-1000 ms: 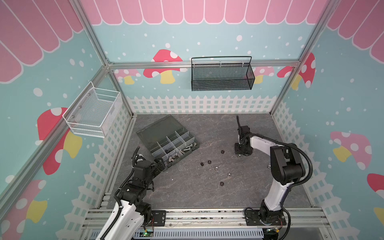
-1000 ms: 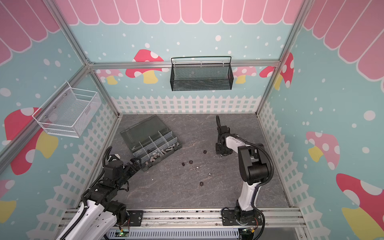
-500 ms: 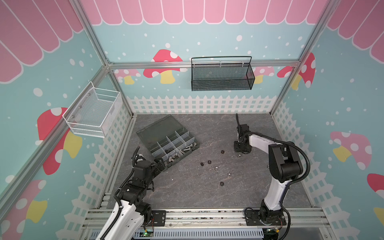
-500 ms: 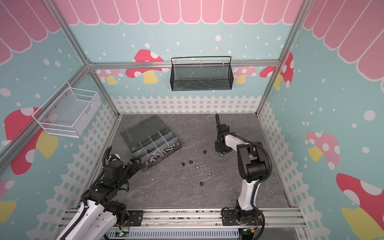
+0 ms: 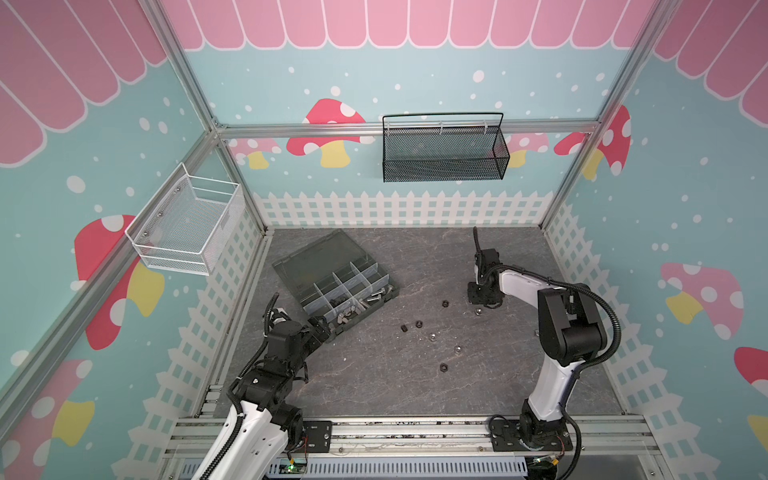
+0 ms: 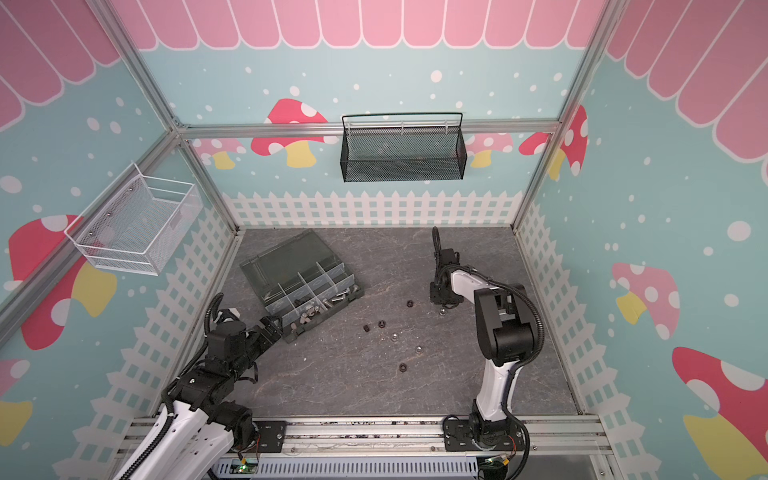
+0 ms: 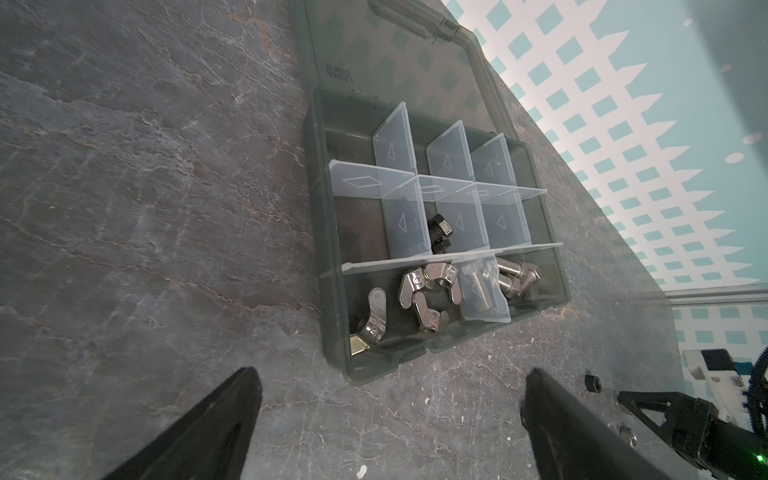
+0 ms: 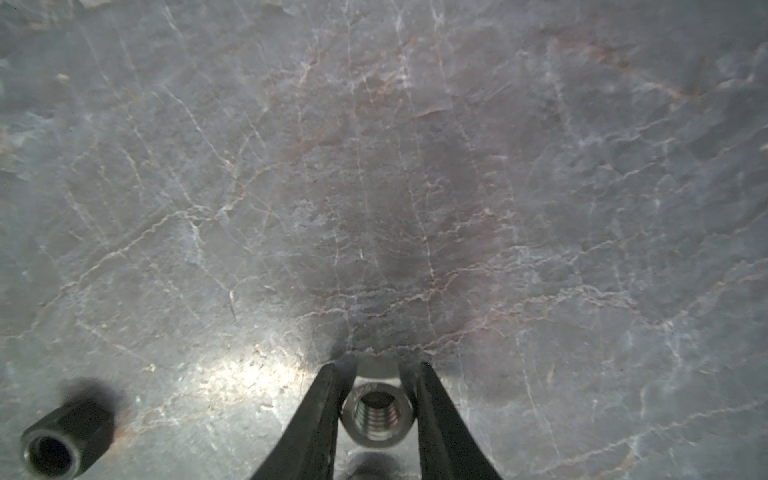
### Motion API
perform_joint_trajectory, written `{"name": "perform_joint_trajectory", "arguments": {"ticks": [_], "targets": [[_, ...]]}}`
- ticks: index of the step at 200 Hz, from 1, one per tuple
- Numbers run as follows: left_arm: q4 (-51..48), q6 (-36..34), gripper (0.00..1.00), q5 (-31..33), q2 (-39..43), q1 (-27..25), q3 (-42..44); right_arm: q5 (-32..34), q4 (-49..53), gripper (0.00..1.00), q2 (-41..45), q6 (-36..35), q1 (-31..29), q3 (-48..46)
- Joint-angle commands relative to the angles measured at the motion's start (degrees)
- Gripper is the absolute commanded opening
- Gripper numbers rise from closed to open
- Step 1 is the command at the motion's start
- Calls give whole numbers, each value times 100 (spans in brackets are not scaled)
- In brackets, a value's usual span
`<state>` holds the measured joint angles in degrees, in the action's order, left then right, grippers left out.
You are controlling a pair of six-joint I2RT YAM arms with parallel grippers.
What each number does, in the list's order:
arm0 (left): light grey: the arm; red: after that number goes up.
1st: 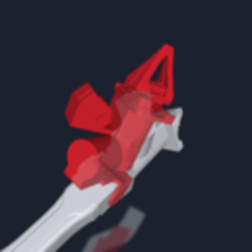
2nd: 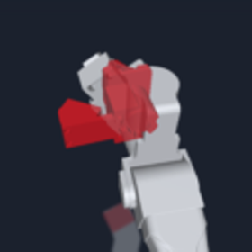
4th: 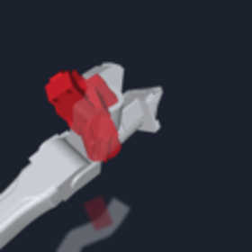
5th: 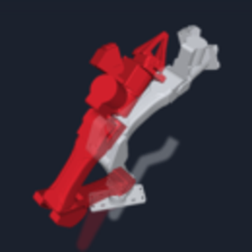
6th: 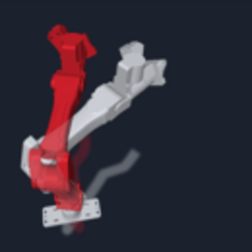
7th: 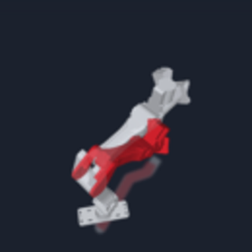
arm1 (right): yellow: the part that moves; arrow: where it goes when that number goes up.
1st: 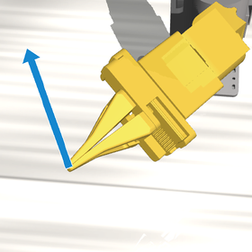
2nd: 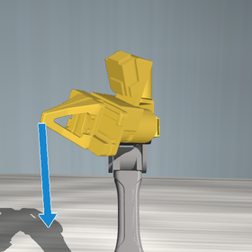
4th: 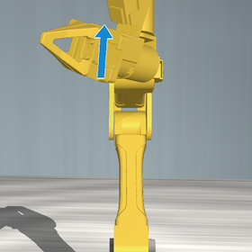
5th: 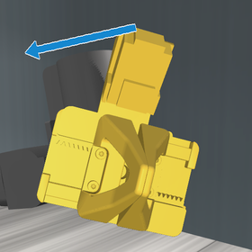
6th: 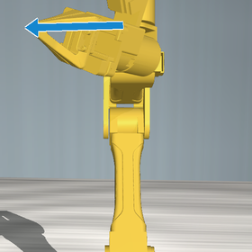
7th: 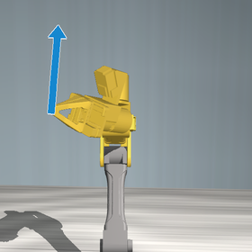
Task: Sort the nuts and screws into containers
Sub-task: 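Lift the silver nut with the right gripper off the table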
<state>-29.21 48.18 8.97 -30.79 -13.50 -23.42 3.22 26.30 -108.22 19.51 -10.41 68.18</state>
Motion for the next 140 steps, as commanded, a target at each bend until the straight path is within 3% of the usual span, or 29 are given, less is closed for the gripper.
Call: {"name": "perform_joint_trajectory", "arguments": {"ticks": [1,67,140], "targets": [[46,12,100,-1,63,40,-16,-262,262,32,-102,-162,-12,-253],[30,16,100,-1,73,40,-29,-334,252,34,-107,-184,-16,-279],[16,7,100,32,82,40,-40,-268,255,19,-104,-167,-23,-340]]}}
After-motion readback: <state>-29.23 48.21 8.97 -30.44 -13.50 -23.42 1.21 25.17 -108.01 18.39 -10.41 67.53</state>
